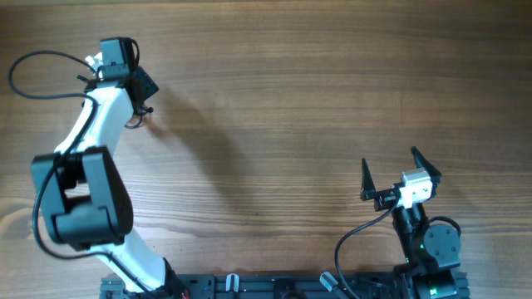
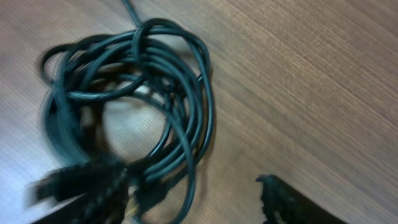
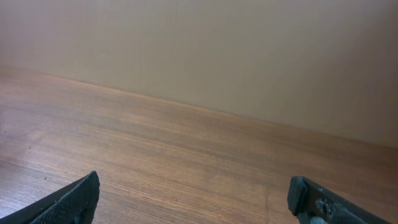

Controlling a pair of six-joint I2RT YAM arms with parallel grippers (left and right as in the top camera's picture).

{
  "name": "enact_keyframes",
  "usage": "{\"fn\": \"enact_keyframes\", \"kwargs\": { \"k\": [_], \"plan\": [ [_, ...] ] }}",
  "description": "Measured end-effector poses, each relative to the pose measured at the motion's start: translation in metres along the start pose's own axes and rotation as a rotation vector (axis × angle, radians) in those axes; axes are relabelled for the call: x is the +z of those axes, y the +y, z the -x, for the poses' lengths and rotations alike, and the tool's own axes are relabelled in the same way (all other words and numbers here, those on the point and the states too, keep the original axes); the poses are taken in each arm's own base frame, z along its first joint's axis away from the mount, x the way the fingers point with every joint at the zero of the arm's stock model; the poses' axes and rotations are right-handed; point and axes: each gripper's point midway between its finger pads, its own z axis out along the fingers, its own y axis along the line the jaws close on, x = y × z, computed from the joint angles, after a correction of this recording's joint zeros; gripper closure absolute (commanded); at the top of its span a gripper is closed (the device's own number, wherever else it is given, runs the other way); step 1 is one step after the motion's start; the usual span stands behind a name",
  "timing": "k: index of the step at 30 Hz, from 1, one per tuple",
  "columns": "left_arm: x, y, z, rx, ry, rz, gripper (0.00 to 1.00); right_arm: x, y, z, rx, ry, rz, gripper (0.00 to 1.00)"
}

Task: Untangle cables
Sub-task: 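Lower the left gripper onto the cable bundle and close on a loop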

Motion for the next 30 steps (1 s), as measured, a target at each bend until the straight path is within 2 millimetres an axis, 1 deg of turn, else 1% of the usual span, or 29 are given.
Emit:
{"fn": "enact_keyframes", "kwargs": {
  "k": [2,5,10,11,12,13,14,15,18,19,20,21,22,25,27,28,29,30],
  "plan": [
    [0.010,-0.002,-0.003,0.022,0.001,0.001,0.21,0.000,0.000,0.000,0.000,0.000,0.000,0.00],
    [0.023,-0.001,-0.013,0.051,0.029,0.015,0.25,0.000,0.000,0.000,0.000,0.000,0.000,0.00],
    [0.029,0.000,-0.018,0.078,0.045,0.021,0.25,0.000,0.000,0.000,0.000,0.000,0.000,0.01],
    [0.030,0.000,-0.019,0.083,0.048,0.020,0.27,0.000,0.000,0.000,0.000,0.000,0.000,0.01],
    [0.032,0.000,-0.021,0.088,0.053,0.021,0.41,0.000,0.000,0.000,0.000,0.000,0.000,0.00],
    [0.033,0.000,-0.021,0.089,0.054,0.022,0.60,0.000,0.000,0.000,0.000,0.000,0.000,0.00],
    [0.035,0.000,-0.022,0.096,0.055,0.025,0.65,0.000,0.000,0.000,0.000,0.000,0.000,0.00],
    [0.037,0.001,-0.024,0.097,0.060,0.030,0.66,0.000,0.000,0.000,0.000,0.000,0.000,0.00],
    [0.040,0.003,-0.026,0.098,0.068,0.033,0.76,0.000,0.000,0.000,0.000,0.000,0.000,0.00],
    [0.040,0.002,-0.026,0.096,0.069,0.031,0.84,0.000,0.000,0.000,0.000,0.000,0.000,0.00],
    [0.040,0.003,-0.027,0.097,0.071,0.032,0.87,0.000,0.000,0.000,0.000,0.000,0.000,0.00],
    [0.041,0.003,-0.028,0.102,0.074,0.032,0.93,0.000,0.000,0.000,0.000,0.000,0.000,0.00],
    [0.042,0.002,-0.029,0.099,0.077,0.030,0.96,0.000,0.000,0.000,0.000,0.000,0.000,0.00],
    [0.042,0.001,-0.029,0.097,0.077,0.027,0.96,0.000,0.000,0.000,0.000,0.000,0.000,0.00],
    [0.038,0.002,-0.030,0.100,0.089,0.027,0.96,0.000,0.000,0.000,0.000,0.000,0.000,0.00],
    [0.032,0.003,-0.030,0.102,0.099,0.024,0.96,0.000,0.000,0.000,0.000,0.000,0.000,0.00],
    [0.023,0.002,-0.027,0.099,0.095,0.013,0.96,0.000,0.000,0.000,0.000,0.000,0.000,0.00],
    [0.007,0.001,-0.018,0.085,0.075,-0.005,0.96,0.000,0.000,0.000,0.000,0.000,0.000,0.00]
  ]
}}
